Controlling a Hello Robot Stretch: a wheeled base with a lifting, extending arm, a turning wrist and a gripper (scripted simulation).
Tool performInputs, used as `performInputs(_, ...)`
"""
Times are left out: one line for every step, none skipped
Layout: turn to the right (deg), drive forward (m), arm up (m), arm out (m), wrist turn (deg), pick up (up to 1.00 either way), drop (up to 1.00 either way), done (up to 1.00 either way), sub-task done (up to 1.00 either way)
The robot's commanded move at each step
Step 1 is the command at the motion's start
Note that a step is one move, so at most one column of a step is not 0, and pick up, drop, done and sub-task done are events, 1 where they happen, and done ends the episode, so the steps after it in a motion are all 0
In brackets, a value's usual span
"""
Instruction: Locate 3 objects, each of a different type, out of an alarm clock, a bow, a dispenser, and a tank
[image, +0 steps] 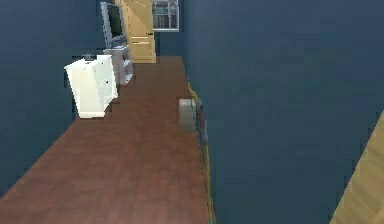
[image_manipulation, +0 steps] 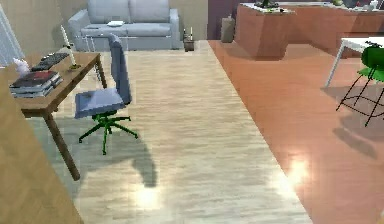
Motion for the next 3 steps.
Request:
performInputs(0.0,0.00,0.00,0.00,0.0,0.00,0.00,0.00,1.00)
performInputs(-45.0,0.00,0.00,0.00,0.0,0.00,0.00,0.00,0.00)
performInputs(-45.0,0.00,0.00,0.00,0.0,0.00,0.00,0.00,0.00)
